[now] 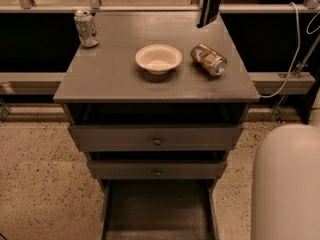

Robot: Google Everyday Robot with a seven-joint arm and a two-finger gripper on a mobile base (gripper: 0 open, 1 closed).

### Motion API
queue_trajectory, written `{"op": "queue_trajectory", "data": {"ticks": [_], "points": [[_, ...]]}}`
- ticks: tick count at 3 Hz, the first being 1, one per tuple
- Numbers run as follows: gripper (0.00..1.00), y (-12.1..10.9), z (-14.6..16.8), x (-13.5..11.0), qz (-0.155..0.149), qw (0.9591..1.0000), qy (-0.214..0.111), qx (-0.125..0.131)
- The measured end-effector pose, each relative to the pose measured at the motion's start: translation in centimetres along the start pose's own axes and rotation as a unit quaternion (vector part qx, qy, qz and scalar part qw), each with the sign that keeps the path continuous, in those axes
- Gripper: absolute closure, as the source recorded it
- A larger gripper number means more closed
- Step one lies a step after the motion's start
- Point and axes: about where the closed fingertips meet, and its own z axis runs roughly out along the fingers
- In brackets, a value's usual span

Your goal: Pick rxbar chocolate from bottom drawer and place on counter

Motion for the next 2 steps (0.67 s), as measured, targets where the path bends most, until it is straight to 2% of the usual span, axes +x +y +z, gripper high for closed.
{"op": "queue_trajectory", "data": {"ticks": [1, 2], "points": [[1.00, 1.2, -1.2, 1.5, 0.022, 0.9992, 0.031, -0.011], [1.00, 3.2, -1.4, 3.0, 0.051, 0.9964, 0.056, -0.039]]}}
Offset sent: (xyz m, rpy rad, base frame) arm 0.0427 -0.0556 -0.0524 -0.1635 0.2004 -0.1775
